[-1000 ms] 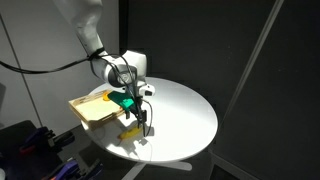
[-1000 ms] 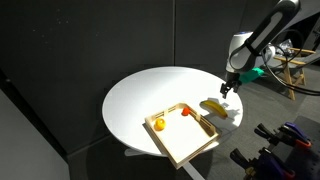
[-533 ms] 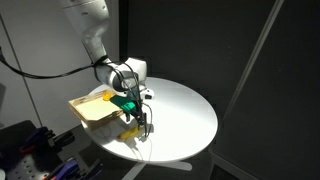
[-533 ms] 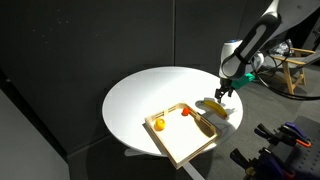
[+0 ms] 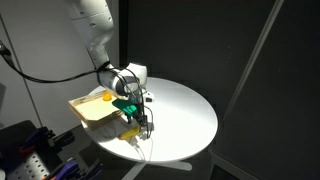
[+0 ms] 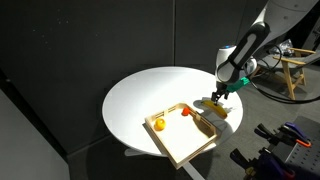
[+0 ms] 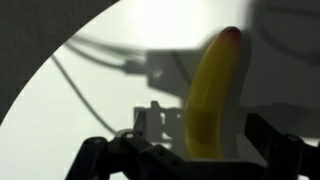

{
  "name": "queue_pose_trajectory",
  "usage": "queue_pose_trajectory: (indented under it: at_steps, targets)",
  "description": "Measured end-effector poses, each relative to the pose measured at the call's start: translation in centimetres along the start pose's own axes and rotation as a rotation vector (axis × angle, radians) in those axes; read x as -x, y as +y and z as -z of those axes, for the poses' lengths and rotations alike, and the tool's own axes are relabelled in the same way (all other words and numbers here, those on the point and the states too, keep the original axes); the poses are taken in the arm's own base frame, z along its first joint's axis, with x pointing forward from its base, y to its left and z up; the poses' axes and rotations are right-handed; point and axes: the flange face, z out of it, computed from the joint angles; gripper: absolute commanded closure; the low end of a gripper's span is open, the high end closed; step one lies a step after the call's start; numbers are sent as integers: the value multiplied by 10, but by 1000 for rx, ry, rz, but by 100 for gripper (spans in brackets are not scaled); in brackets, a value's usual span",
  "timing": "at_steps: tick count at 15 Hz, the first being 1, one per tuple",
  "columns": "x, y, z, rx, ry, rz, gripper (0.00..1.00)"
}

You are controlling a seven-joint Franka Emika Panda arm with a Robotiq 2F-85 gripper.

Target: Put the banana in the crate

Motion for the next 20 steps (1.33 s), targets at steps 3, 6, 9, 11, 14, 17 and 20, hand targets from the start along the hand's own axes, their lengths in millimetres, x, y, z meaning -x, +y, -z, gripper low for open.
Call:
queue_pose_trajectory:
  at_steps: [3,6,9,11,14,17,20]
  targets:
    - [-3,0,-7,2,4,1,0]
    - [-7,0,-13,5,5,2,0]
    - [-9,1,-20,8,-1,2,25]
    - [-10,2,-24,10,-4,1,34]
    - [-11,3,-28,12,-8,0,59]
    - [-10,5,-29,17,-14,-7,84]
    - [-9,8,-27,34,-25,-15,85]
